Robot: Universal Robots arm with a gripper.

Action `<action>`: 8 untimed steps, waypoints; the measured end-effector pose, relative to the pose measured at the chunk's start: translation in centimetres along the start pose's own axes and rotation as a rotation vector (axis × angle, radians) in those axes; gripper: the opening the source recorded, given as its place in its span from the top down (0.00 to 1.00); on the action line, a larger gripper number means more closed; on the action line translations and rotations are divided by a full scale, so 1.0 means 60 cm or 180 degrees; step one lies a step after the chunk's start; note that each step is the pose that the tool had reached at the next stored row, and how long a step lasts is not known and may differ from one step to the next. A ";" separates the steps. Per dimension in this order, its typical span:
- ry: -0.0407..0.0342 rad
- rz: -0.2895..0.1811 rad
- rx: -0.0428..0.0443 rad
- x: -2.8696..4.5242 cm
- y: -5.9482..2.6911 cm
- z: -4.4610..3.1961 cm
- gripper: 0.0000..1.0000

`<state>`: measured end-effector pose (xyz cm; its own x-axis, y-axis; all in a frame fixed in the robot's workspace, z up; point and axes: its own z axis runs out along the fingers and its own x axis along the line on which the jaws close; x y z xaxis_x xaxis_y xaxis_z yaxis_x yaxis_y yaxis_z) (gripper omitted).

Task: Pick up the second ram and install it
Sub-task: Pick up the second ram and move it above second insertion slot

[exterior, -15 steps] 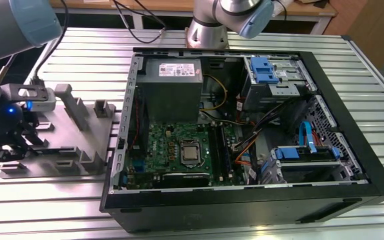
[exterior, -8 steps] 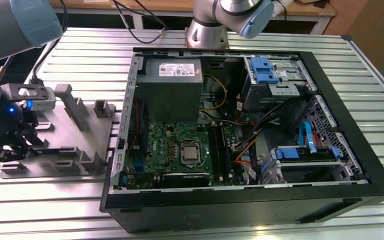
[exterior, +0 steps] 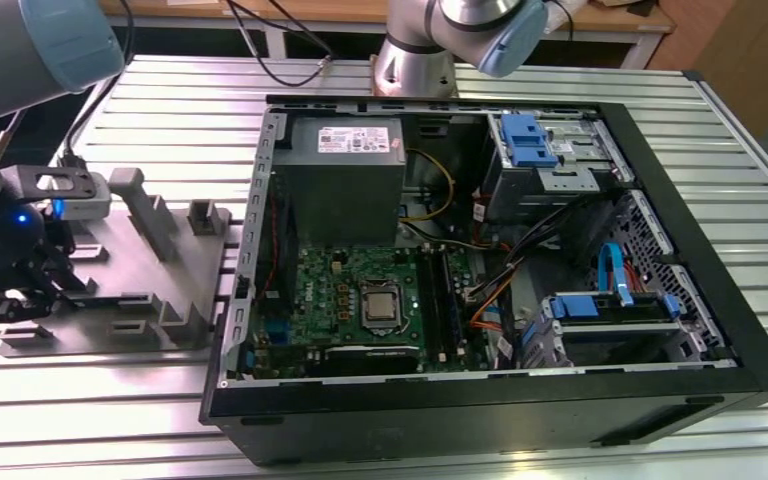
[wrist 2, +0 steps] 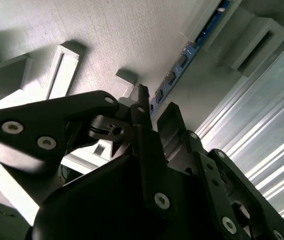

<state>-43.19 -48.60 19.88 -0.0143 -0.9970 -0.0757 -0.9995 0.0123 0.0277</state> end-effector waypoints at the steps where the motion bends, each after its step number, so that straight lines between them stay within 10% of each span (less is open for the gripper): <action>1: 0.0000 0.0000 0.0000 0.000 0.000 0.000 0.66; 8: 0.0000 0.0000 0.0000 0.000 -0.007 -0.001 0.73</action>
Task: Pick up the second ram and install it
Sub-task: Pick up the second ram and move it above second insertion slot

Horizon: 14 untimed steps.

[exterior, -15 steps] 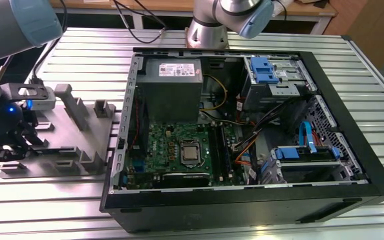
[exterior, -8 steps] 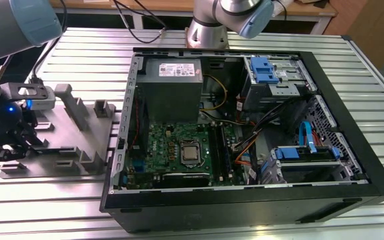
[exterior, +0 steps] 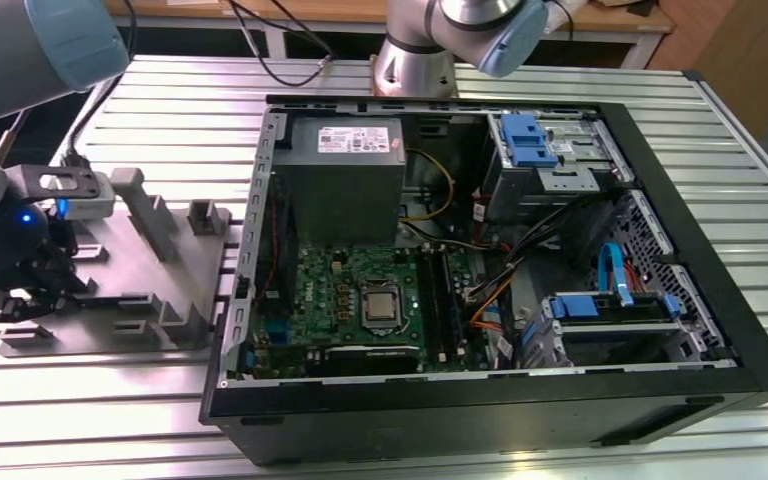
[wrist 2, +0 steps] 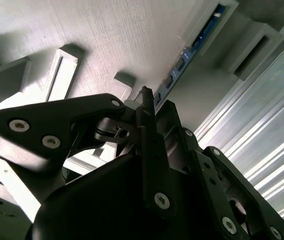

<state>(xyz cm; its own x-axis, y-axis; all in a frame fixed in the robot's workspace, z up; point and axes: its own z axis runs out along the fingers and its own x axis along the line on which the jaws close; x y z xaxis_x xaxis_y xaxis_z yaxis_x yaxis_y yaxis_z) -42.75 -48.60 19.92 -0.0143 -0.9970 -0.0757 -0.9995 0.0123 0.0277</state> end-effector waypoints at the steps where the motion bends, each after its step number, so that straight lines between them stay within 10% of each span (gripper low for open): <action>1: 0.0000 0.0000 0.0000 0.000 -0.003 0.000 0.73; 14: 0.0000 0.0000 0.0000 0.000 -0.011 0.000 0.81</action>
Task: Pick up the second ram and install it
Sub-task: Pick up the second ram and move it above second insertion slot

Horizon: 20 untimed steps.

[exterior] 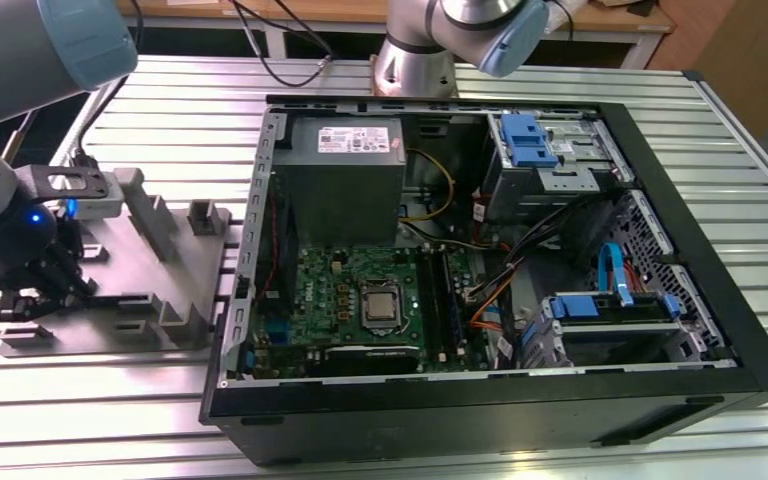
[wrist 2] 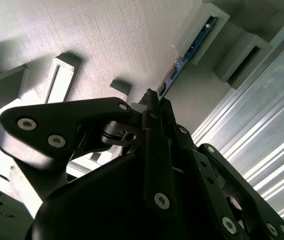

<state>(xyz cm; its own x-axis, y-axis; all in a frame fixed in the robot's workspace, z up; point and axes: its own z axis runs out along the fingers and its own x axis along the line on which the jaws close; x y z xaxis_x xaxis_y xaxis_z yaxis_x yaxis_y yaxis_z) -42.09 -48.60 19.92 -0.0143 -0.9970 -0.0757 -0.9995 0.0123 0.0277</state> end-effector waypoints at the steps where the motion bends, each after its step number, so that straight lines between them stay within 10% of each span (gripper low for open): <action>1: 0.0000 0.0000 0.0000 0.000 0.000 0.000 0.81; 20: 0.0006 -0.0171 -0.0013 0.003 -0.001 0.002 0.81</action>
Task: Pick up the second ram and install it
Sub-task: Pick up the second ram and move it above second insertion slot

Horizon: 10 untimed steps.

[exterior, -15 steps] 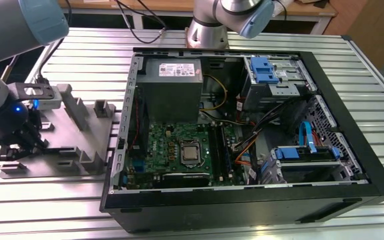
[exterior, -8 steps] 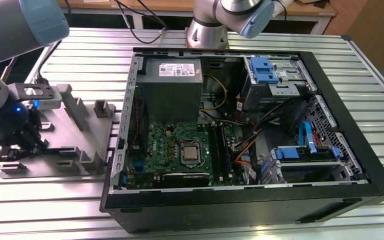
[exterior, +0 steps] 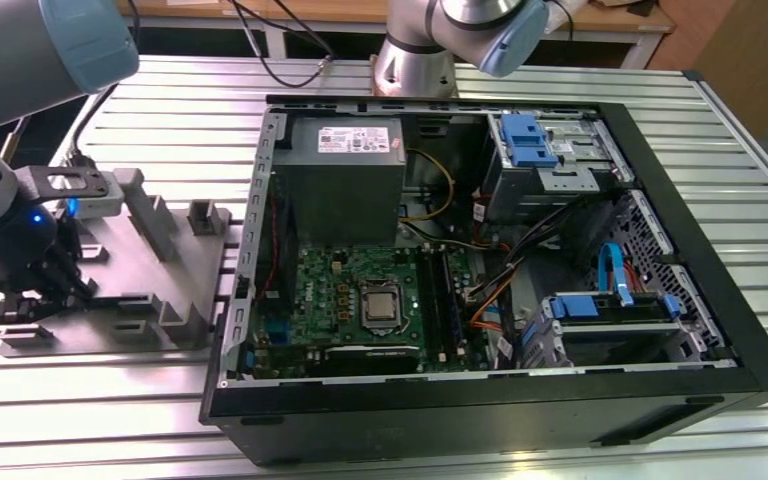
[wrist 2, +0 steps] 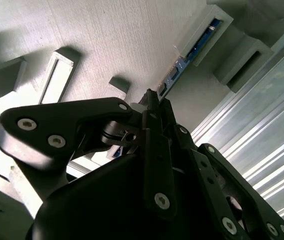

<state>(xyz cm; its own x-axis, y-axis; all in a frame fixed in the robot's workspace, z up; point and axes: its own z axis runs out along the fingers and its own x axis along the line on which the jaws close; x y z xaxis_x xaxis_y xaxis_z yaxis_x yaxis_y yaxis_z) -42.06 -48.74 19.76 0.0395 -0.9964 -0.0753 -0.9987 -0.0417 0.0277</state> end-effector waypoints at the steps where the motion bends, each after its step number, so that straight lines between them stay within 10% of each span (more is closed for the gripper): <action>1: 0.0000 0.0000 0.0000 0.000 0.000 0.000 0.81; 10: 0.0001 0.0000 -0.0001 0.001 0.000 -0.001 0.81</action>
<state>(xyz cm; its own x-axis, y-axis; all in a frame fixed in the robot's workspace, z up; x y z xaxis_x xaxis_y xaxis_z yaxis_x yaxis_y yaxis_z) -42.06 -48.80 19.83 0.0394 -0.9964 -0.0751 -0.9987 -0.0416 0.0279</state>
